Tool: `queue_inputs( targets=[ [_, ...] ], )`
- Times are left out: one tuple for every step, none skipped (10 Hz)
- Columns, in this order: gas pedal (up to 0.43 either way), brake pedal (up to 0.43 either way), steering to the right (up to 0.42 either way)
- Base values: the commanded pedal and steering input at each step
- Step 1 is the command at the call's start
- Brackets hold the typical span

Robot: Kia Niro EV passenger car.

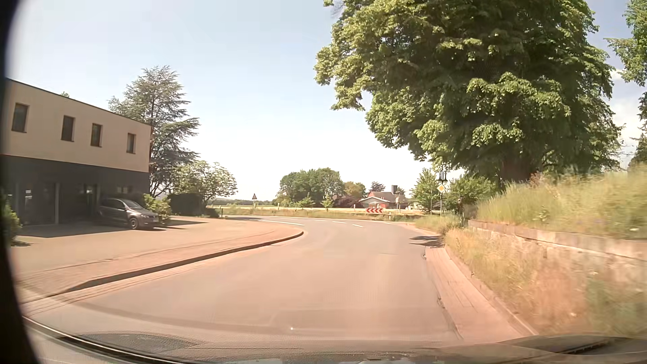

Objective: Follow the waypoints while adhering to traffic rules and regulations

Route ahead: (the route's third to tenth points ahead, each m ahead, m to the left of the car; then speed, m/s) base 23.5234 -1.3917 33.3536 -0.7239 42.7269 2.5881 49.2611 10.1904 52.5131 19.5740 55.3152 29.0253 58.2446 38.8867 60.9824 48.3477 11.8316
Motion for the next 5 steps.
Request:
queue_inputs(
  targets=[
    [0.028,0.000,0.064],
    [0.028,0.000,0.062],
    [0.020,0.000,0.059],
    [0.020,0.000,0.058],
    [0.020,0.000,0.056]
  ],
)
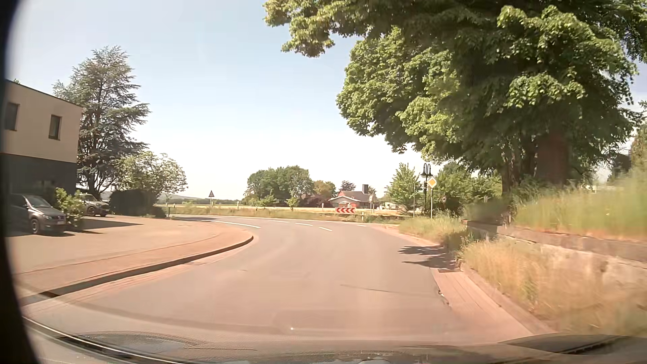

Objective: Follow the waypoints while adhering to traffic rules and regulations

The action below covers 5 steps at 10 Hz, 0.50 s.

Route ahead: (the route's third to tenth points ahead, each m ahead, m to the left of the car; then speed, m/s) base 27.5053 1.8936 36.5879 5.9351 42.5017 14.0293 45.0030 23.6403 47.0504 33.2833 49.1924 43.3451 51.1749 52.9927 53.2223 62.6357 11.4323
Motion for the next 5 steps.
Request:
queue_inputs(
  targets=[
    [0.028,0.000,0.055],
    [0.059,0.000,0.053],
    [0.067,0.000,0.045],
    [0.067,0.000,0.029],
    [0.067,0.000,0.017]
  ],
)
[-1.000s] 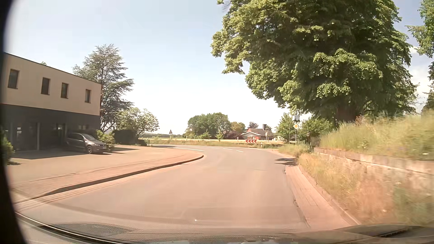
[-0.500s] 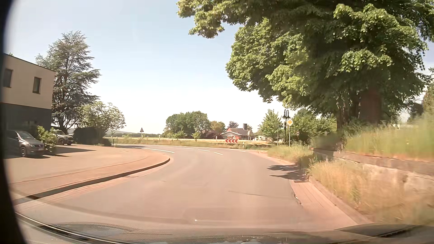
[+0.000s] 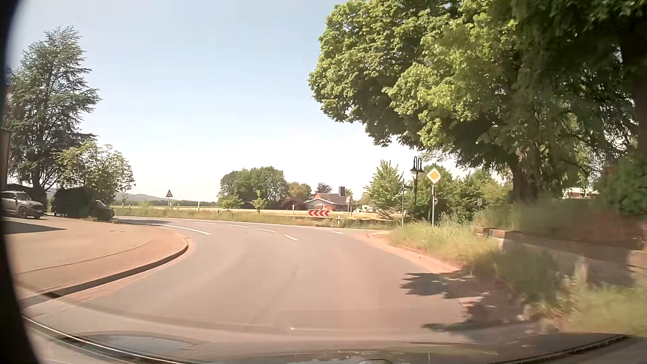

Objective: Follow the waypoints while adhering to traffic rules and regulations

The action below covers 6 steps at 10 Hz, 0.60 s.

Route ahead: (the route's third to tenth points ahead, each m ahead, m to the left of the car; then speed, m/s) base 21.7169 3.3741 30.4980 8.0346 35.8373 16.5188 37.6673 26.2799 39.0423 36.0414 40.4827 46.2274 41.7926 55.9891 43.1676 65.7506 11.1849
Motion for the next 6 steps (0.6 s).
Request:
queue_inputs(
  targets=[
    [0.067,0.000,0.006],
    [0.067,0.000,-0.003],
    [0.067,0.000,-0.010],
    [0.059,0.000,-0.017],
    [0.059,0.000,-0.029],
    [0.047,0.000,-0.039]
  ],
)
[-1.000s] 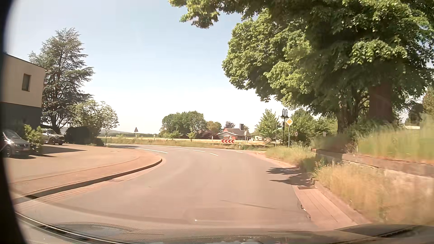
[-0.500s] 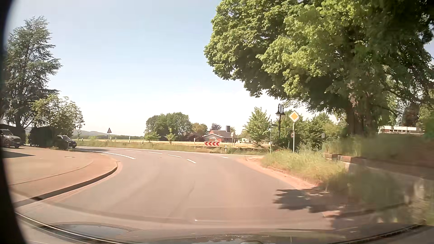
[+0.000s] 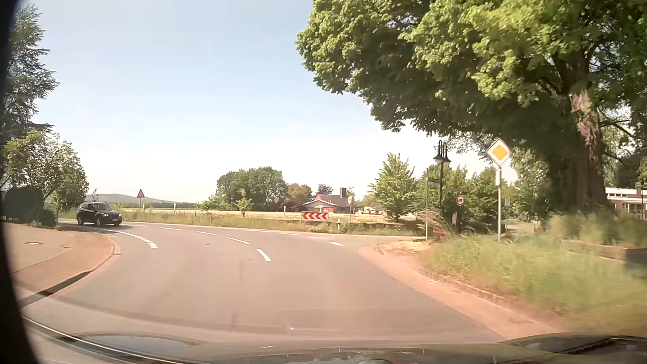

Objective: Follow the waypoints while adhering to traffic rules and regulations

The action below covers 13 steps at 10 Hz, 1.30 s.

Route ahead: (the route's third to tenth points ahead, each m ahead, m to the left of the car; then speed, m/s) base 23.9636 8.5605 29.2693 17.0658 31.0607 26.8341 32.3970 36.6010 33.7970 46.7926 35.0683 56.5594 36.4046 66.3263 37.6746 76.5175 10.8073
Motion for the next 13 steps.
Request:
queue_inputs(
  targets=[
    [0.047,0.000,-0.052],
    [0.047,0.000,-0.066],
    [0.047,0.000,-0.080],
    [0.039,0.000,-0.095],
    [0.039,0.000,-0.113],
    [0.039,0.000,-0.130],
    [0.039,0.000,-0.142],
    [0.047,0.000,-0.150],
    [0.047,0.000,-0.160],
    [0.079,0.000,-0.168],
    [0.098,0.000,-0.172],
    [0.118,0.000,-0.174],
    [0.138,0.000,-0.176]
  ],
)
